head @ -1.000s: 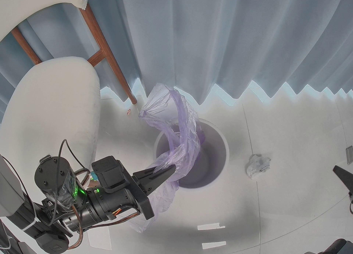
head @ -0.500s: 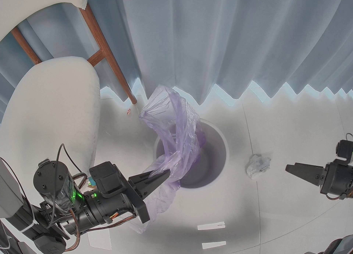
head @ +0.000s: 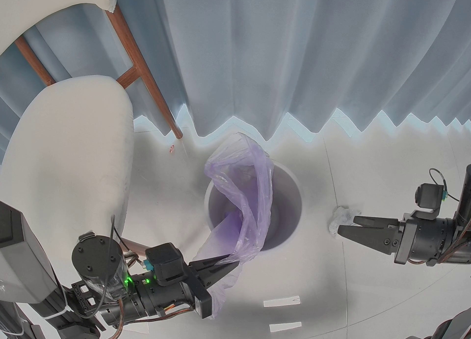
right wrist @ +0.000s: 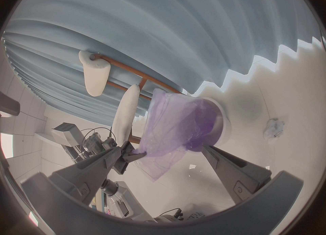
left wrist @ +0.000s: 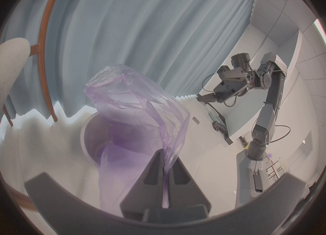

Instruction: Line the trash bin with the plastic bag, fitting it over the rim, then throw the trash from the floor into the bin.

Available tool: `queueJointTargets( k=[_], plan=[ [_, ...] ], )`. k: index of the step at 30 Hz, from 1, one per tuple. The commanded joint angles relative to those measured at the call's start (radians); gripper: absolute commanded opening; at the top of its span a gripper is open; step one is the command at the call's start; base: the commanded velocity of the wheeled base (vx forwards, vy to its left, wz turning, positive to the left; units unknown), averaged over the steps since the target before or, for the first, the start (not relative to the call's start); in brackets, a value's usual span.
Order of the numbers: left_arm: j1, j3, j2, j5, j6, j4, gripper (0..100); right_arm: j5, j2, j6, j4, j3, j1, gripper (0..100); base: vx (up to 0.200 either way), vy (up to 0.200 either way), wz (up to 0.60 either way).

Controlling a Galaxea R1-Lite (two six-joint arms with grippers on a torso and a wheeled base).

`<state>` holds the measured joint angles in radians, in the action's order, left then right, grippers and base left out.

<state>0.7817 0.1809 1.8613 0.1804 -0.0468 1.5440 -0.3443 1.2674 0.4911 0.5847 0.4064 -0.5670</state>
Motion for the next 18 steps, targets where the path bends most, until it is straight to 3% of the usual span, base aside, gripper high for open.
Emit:
queueJointTargets(
  k=[1,11,15,18],
  plan=[
    [0.016,-0.001,0.024,-0.001,0.001,0.001,0,0.002,0.089,0.004,0.001,0.06,-0.017,100,0.0,0.0,0.0],
    [0.034,-0.024,0.009,0.001,0.004,0.002,0,0.008,0.213,0.018,-0.008,0.172,-0.044,100,0.0,0.0,0.0],
    [0.036,-0.035,0.018,0.002,0.031,0.001,0,0.01,0.24,0.064,-0.006,0.186,-0.045,100,0.0,0.0,0.0],
    [0.036,-0.046,0.032,0.004,0.041,0.002,0,0.039,0.251,0.069,-0.006,0.178,-0.053,100,0.0,0.0,0.0]
  ],
)
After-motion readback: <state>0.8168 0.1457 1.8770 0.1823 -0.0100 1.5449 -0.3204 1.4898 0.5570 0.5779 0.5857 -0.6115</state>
